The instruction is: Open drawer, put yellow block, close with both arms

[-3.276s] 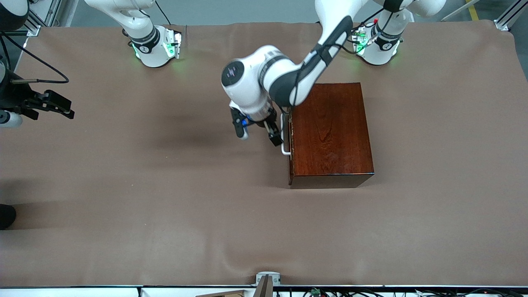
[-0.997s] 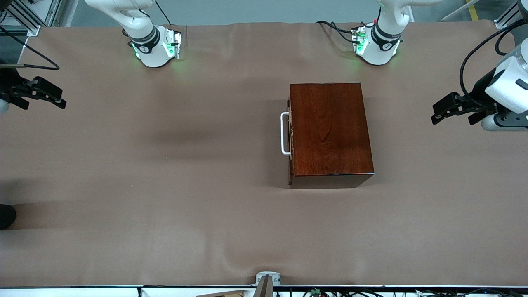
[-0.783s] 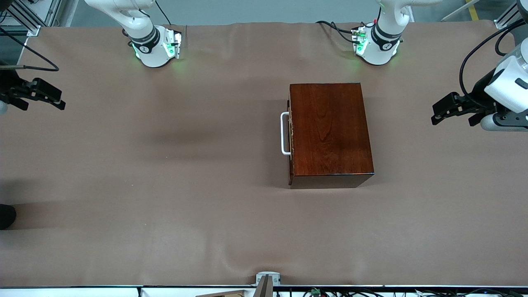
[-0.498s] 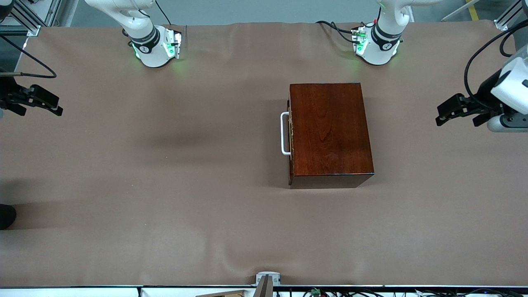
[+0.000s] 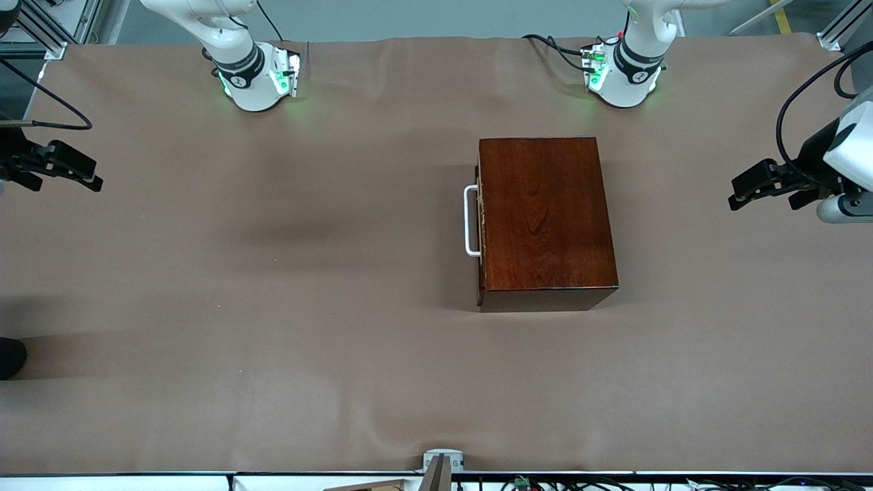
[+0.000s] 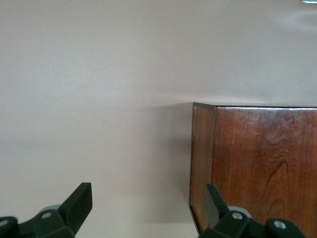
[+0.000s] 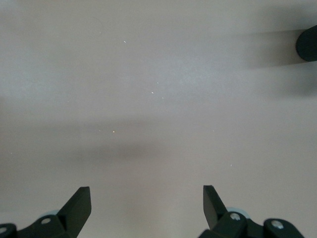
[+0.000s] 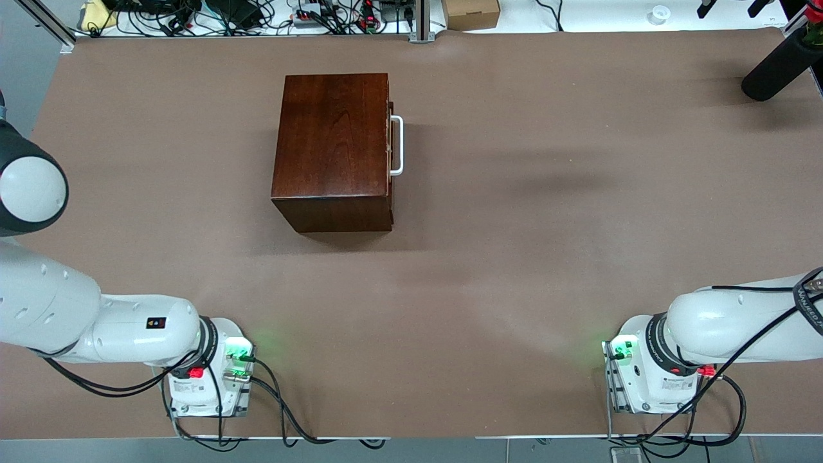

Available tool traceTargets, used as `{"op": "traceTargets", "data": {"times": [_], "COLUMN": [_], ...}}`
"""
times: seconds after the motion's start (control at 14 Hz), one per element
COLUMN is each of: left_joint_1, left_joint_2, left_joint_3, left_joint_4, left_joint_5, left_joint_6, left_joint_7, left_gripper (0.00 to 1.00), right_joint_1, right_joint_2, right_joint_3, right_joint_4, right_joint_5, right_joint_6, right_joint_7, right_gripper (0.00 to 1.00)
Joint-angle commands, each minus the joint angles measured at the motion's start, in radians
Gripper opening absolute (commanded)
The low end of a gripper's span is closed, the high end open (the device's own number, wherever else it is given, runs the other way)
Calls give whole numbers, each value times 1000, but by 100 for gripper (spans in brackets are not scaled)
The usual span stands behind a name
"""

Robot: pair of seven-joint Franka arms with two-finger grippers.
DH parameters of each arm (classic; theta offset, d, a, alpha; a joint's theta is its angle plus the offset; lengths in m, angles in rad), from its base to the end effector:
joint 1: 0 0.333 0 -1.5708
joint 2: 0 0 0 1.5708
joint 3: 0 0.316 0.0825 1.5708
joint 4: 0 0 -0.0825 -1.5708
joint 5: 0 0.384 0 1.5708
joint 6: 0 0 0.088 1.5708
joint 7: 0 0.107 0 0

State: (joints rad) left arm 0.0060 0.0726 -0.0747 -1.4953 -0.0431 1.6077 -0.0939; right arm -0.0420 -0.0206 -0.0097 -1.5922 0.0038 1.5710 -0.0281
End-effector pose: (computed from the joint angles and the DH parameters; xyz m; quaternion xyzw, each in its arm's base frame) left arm 0.5795 -0.0427 0.6226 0.9994 0.0131 0.0180 0.0258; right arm 0.5473 -0.0280 0.6258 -0.9999 0.0118 0.0002 0.0020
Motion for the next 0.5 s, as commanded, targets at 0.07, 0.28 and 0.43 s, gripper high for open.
{"op": "traceTargets", "data": {"times": [0.07, 0.28, 0.43], "left_joint_1": [8, 8, 8], "left_joint_2": [-13, -13, -13], "left_joint_3": [-5, -4, -5], "left_joint_4": [-11, -10, -10], "left_joint_5": [9, 11, 15], "left_joint_6": [6, 9, 12], "left_joint_7": [19, 19, 19], "left_gripper": [100, 100, 100], "right_joint_1": [-15, -15, -16], "right_joint_2": [14, 19, 22], "right_joint_3": [14, 14, 14], "right_joint_4": [-2, -2, -3], "right_joint_5": [13, 15, 15], "right_joint_6": [-6, -6, -14], "right_joint_7": [7, 2, 0], "right_gripper": [100, 100, 100]}}
